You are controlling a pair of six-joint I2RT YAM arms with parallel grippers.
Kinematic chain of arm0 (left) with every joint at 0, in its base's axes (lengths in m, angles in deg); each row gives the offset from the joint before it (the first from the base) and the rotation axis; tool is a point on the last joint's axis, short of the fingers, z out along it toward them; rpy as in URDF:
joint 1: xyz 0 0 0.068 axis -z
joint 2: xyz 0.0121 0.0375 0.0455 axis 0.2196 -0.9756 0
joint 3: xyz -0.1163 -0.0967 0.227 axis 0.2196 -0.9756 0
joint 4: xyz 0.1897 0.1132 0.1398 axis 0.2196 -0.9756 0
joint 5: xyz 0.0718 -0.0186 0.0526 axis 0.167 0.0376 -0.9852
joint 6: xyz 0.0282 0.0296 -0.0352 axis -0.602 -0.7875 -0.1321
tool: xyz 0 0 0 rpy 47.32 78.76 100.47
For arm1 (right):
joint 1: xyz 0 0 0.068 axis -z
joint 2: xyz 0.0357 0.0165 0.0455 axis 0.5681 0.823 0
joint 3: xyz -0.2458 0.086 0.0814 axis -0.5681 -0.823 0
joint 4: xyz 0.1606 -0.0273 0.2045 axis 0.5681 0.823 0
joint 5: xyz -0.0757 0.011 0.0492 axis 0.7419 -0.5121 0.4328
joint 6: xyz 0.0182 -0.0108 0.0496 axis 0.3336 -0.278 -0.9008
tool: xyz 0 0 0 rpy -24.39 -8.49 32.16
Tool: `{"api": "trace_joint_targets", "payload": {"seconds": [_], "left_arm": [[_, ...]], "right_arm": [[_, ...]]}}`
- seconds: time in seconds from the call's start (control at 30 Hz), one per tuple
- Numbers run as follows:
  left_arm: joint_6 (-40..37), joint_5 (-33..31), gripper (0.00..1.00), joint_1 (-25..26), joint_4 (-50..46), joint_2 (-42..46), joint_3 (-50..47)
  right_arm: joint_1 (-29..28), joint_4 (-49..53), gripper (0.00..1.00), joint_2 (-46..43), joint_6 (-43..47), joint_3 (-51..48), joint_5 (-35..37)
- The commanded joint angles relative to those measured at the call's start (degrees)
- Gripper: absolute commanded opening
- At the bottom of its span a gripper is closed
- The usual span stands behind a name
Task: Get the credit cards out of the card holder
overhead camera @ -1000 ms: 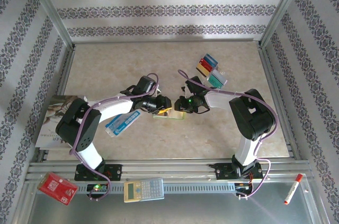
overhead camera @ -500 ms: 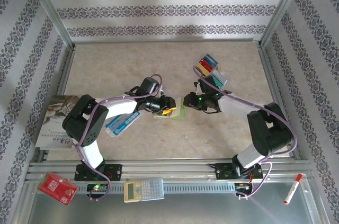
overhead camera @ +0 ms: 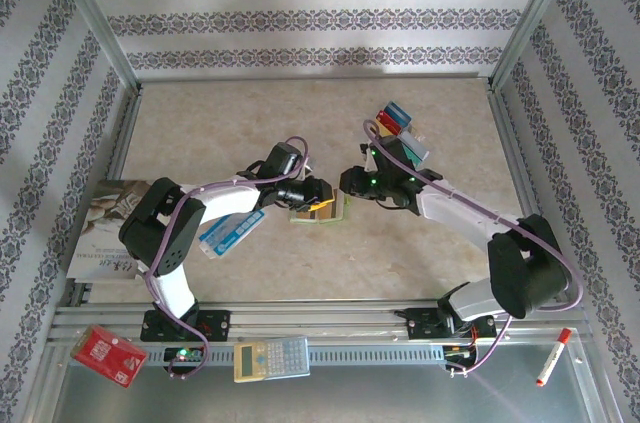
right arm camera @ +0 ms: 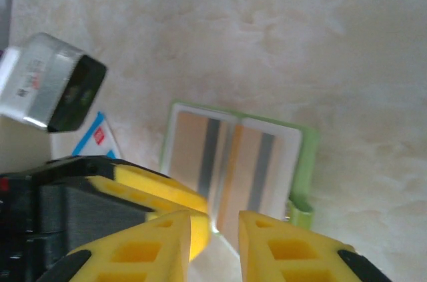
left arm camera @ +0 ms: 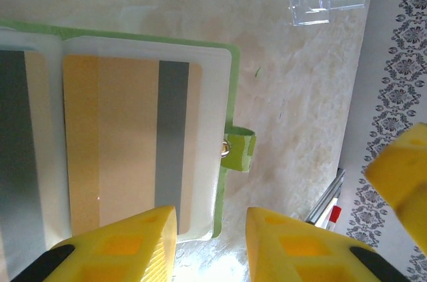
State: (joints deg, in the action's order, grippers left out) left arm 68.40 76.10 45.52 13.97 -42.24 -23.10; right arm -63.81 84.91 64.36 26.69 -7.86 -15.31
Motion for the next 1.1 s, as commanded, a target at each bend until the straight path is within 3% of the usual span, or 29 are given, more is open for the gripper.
{"api": "trace_joint_targets", "payload": {"seconds": [0.0, 0.17, 0.6, 0.7, 1.07], "left_arm": [[-1.27, -2.79, 0.31, -1.74, -1.12, 1.68, -1.08], [-0.71, -3.97, 0.29, -4.66, -2.12, 3.68, -4.23], [-0.43, 0.63, 0.28, -4.61, -3.97, -3.75, 1.27], [-1.31, 1.29, 0.29, -4.54, -5.28, -4.79, 1.76], [-5.16, -0.3, 0.29, -3.2, -11.36, -4.9, 5.27]], "right_arm": [[-1.59, 1.69, 0.25, 2.63, -1.05, 2.72, 1.17], [-3.43, 3.39, 0.24, 8.64, -0.27, 6.04, 0.66], [-2.13, 4.88, 0.23, 19.06, -0.87, 6.35, 3.82], [-1.62, 4.3, 0.27, 20.29, -1.39, 5.58, 3.86], [0.58, -1.8, 0.27, 22.01, -3.89, 2.16, -2.84]]}}
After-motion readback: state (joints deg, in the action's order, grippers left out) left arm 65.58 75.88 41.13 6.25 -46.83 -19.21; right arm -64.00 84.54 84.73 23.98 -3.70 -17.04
